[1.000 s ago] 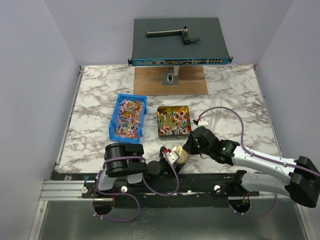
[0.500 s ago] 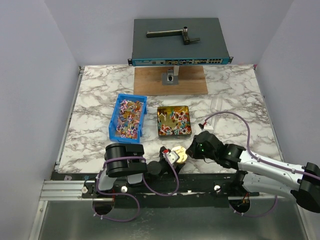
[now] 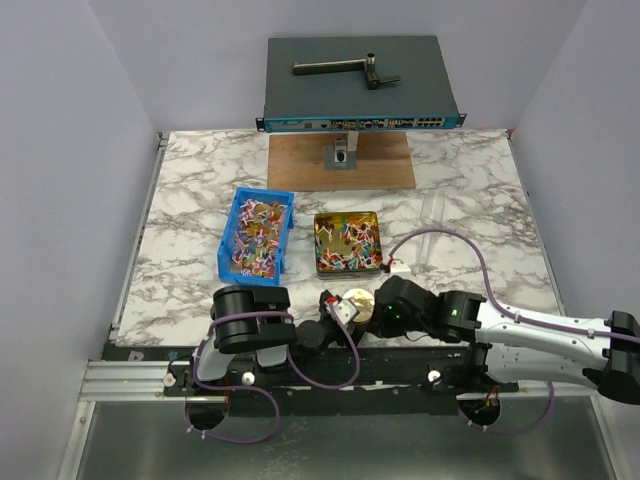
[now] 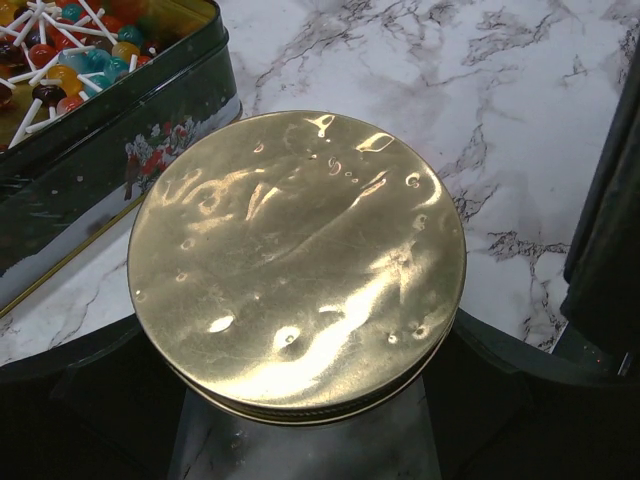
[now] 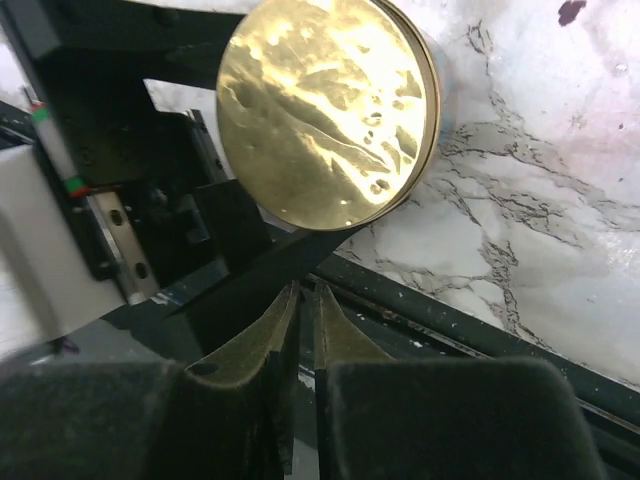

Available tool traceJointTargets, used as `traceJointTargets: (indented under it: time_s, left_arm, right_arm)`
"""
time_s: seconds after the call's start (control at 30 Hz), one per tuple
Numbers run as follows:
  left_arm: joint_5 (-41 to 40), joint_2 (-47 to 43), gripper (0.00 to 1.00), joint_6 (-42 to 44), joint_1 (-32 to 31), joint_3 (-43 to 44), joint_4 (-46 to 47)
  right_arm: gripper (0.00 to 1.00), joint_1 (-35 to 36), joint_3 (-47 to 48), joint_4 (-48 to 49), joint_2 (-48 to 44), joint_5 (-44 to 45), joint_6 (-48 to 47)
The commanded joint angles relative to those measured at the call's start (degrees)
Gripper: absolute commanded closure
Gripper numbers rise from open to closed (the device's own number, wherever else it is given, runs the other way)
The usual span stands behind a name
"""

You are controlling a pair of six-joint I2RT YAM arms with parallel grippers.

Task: Pack the candies
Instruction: Screw the bottle lid onto the packing bottle.

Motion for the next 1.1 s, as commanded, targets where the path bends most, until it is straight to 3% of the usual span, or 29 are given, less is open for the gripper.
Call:
traceJointTargets:
  time_s: [0.0, 0.23, 0.37, 0.63, 1.07]
  left_arm:
    - [-1.8, 3.0, 0.22, -2.7, 0.8, -0.9, 4.2]
    - [-1.3, 3.2, 0.22, -2.5, 0.7, -0.8, 4.2]
    - [-0.6, 3.3, 0.22, -2.5, 0.7, -0.7, 4.2]
    - [0.9, 3.4, 0.23, -2.2, 0.7, -0.7, 4.1]
    - [1.4, 4.0, 0.2, -2.1, 0.7, -0.3, 4.2]
  right_arm:
    - [0.85, 0.3, 5.9, -7.1, 0.1, 3.6, -1.1]
    - [0.71, 0.0, 11.6, -11.6, 2.1, 15.1, -3.6]
    - [0.66, -1.4, 13.4, -9.8, 4.2, 17.5, -7.5]
    - [0.66, -12.3, 12.1, 1.7, 8.5, 4.4, -17.6]
    - [0.67, -17.4, 9.0, 9.9, 15.5, -4.8, -21.1]
